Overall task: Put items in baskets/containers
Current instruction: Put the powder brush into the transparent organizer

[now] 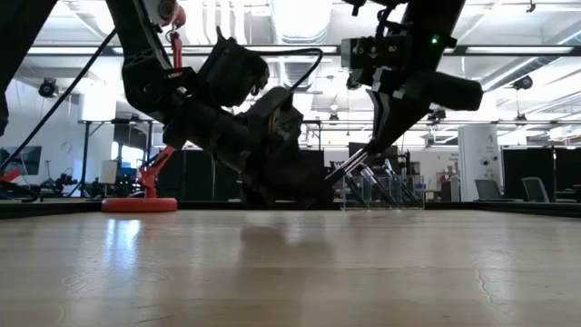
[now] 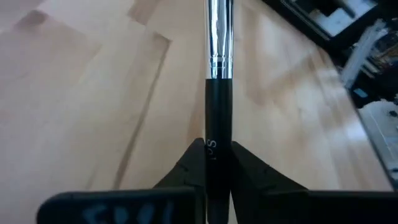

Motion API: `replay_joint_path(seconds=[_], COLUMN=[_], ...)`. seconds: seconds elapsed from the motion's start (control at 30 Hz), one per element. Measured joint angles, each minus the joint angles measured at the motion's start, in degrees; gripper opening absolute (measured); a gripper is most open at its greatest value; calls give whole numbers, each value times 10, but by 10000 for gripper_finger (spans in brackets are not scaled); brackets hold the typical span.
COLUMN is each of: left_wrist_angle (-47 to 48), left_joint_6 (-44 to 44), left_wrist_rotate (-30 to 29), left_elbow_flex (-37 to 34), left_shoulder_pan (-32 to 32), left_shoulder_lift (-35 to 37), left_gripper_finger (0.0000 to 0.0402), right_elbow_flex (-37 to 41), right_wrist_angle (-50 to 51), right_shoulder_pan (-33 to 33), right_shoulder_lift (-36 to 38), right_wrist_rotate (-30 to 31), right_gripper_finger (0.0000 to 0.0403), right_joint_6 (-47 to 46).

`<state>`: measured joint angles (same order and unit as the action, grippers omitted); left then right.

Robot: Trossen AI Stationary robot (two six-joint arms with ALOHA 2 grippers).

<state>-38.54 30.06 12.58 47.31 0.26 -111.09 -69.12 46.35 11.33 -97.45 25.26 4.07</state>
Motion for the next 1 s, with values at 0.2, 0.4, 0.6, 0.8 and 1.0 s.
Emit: replay_joint_path(seconds=[0.2,0.4,0.6,0.8,1.0], left_wrist_angle=[-76,-276,-402,-412,-410], left_joint_6=[-5,-15,-76,-118,-137], left_wrist_rotate=[-40,-67,-75,-77,-77], left_elbow_flex=[-46,-121,-141,-113,-87], left_shoulder_pan=[11,35,44,53,61], left_shoulder_lift=[4,6,7,7,7], left_gripper_finger=[35,35,35,35,35], right_elbow_flex=[8,109,285,375,366], right_wrist_angle=[8,-126,-480,-744,-800], right_shoulder_pan=[-6,-31,-93,-163,-182], right_shoulder_lift=[48,163,265,271,238], right_wrist_rotate=[16,29,-80,-189,-243], right_gripper_finger=[68,117,145,199,250], right_joint_6=[-27,-70,-125,-194,-217])
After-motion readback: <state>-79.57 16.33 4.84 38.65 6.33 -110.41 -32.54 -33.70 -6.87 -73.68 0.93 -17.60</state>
